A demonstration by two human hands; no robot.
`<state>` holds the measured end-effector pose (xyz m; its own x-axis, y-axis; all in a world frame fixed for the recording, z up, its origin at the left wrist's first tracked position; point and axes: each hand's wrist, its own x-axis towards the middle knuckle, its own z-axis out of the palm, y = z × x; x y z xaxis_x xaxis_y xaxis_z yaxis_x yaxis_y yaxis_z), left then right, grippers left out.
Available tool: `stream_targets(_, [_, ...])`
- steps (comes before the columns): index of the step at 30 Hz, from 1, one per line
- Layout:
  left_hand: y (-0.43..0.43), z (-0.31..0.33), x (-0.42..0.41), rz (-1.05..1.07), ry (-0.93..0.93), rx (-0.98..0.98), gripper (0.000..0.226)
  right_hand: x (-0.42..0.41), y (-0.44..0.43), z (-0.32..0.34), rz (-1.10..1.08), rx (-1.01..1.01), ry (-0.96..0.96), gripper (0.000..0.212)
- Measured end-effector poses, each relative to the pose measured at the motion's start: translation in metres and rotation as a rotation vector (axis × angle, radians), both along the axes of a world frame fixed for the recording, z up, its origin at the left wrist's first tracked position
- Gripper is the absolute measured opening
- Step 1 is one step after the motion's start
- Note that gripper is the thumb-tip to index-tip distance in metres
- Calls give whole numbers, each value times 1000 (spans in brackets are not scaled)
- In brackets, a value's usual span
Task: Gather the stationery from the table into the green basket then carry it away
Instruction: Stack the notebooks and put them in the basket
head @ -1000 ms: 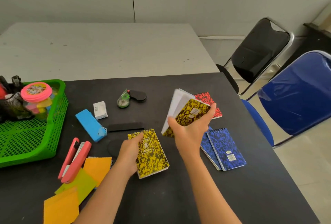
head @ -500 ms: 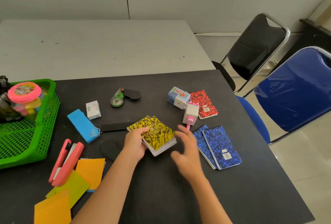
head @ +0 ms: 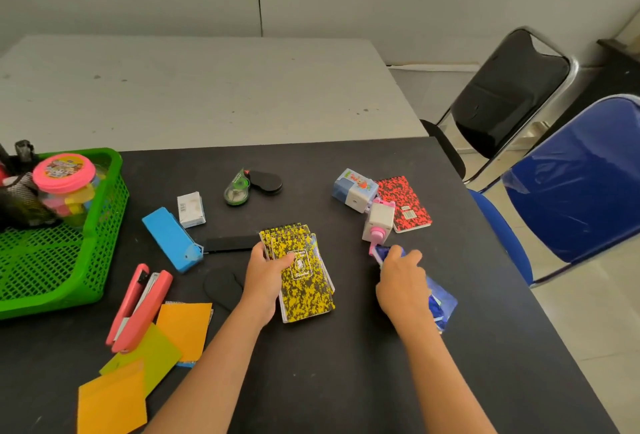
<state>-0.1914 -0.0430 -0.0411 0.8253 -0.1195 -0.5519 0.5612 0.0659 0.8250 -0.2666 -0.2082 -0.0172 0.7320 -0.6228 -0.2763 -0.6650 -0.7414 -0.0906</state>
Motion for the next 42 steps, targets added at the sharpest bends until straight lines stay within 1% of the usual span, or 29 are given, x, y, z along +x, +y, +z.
stream_targets(3, [2,0,3,18,24,3,31,7,3,37,72,185,-2,31])
stream_targets(4, [2,-2,3,28,41,8,29,9,3,47,97,275,-66,29])
stream_targets(5, [1,-4,4,40,61,17,27,12,4,54,99,403,-176,24])
stream_targets(7, [2,-6,4,56,110,4,30,18,11,59,17,753,-405,19])
stream_targets(8, [3,-6,5,46,155,-68,38,23,16,56,-49,931,-464,22])
stream_targets(9, [4,-7,7,22,213,-168,48,29,22,50,-111,1076,-474,26])
stream_targets(10, [5,-5,7,-15,258,-236,58,36,30,44,-149,1169,-450,29])
stream_targets(11, [6,-4,7,-72,259,-272,62,42,38,37,-157,1206,-415,29])
stream_targets(12, [7,-2,7,-130,217,-245,60,47,44,28,-126,1180,-360,28])
stream_targets(13, [6,-2,7,-156,157,-198,51,50,49,20,-40,1077,-276,27])
stream_targets(14, [6,-2,6,-146,109,-131,44,53,51,12,83,901,-193,27])
stream_targets(15, [6,-6,6,-115,88,-87,42,56,48,7,166,734,-190,28])
stream_targets(16, [5,-7,7,-90,84,-65,42,58,43,7,192,617,-295,28])
stream_targets(17, [4,-10,8,-71,91,-55,42,60,37,10,164,536,-493,26])
stream_targets(18, [2,-11,9,-59,107,-39,42,62,27,15,54,470,-729,23])
stream_targets(19, [1,-12,10,-49,124,-26,43,66,13,17,-118,402,-916,21])
stream_targets(20, [0,-11,11,-53,130,-12,46,70,-4,18,-291,351,-1002,26])
stream_targets(21, [-1,-12,13,-60,137,0,49,73,-23,14,-446,324,-971,33])
stream_targets(23, [-2,-13,14,-76,143,26,52,78,-57,-5,-679,297,-720,39])
stream_targets(24, [-2,-12,15,-77,145,37,52,79,-68,-15,-738,295,-590,40])
stream_targets(26, [-2,-11,15,-72,156,41,52,81,-77,-29,-754,306,-439,43])
stream_targets(29, [-2,-9,15,-75,174,45,52,87,-89,-26,-722,380,-366,42])
stream_targets(32, [-2,-8,15,-78,175,50,52,88,-99,-11,-687,420,-193,50])
stream_targets(33, [-2,-7,15,-79,179,54,52,89,-101,-9,-644,467,-204,45])
stream_targets(35, [-1,-9,16,-86,192,63,52,91,-100,-3,-546,613,-352,17])
stream_targets(36, [-1,-10,17,-88,195,61,53,91,-96,3,-493,638,-460,8])
stream_targets(37, [-1,-9,17,-92,199,52,53,91,-92,9,-419,600,-565,8])
stream_targets(40, [-1,-8,17,-97,203,30,52,90,-64,34,-132,361,-872,29])
stream_targets(42, [0,-8,17,-99,206,24,51,83,-33,50,78,260,-1106,29])
